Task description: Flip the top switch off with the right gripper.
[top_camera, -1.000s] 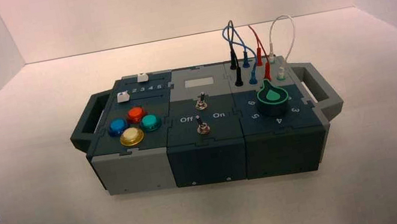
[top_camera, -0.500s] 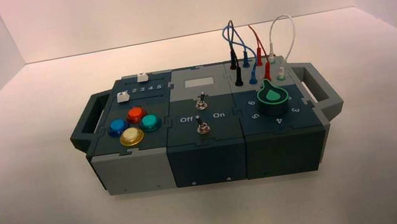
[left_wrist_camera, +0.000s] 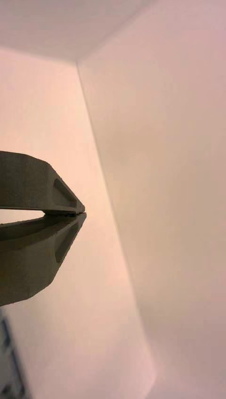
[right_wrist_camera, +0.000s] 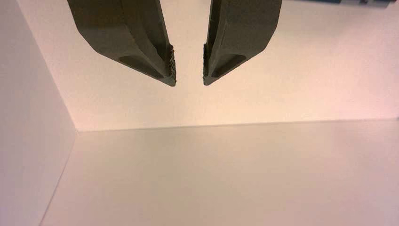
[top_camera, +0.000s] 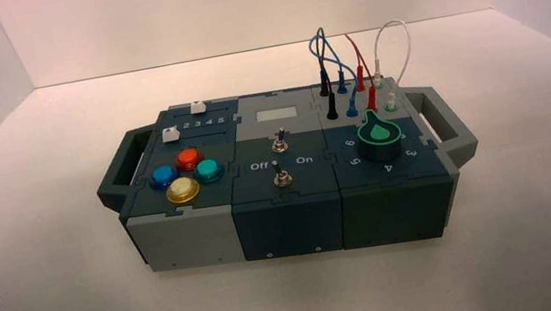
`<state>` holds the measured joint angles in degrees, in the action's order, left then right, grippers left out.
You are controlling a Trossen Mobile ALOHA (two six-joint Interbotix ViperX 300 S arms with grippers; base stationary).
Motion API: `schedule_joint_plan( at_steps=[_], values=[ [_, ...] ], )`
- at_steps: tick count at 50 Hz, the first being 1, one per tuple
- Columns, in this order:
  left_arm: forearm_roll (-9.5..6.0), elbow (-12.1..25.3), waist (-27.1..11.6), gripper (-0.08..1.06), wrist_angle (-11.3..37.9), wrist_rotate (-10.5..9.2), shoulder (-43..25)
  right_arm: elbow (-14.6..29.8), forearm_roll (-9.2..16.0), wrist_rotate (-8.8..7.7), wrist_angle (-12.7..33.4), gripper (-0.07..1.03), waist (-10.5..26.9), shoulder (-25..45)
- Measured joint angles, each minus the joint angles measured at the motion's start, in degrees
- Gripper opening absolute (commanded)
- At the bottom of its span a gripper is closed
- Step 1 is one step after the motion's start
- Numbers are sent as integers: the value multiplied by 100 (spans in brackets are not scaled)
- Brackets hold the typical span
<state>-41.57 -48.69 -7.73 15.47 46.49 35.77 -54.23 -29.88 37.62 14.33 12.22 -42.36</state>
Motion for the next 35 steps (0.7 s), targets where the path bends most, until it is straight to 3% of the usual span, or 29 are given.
schedule_joint_plan(
  at_steps=[9,16,24,29,30,33,35],
  values=[
    [0,369,0,-3,1415,-554,-193,264,88,0,835,31,923,18],
    [62,571,0,-3,2347,-826,-431,650,211,-35,1644,29,1556,264],
    [369,712,-9,-3,3076,-1055,-765,1151,396,-70,2514,29,2039,668],
    [932,756,-9,-3,3463,-1477,-1037,1512,677,-88,3050,30,2399,1020],
    [976,756,-9,-3,3480,-1503,-1046,1556,729,-97,3120,30,2443,1072],
    [1477,756,-18,-3,3647,-1846,-1195,1679,923,-141,3296,30,2584,1239],
    [1617,756,-18,-3,3683,-1942,-1230,1714,1011,-149,3366,30,2628,1301]
  ],
)
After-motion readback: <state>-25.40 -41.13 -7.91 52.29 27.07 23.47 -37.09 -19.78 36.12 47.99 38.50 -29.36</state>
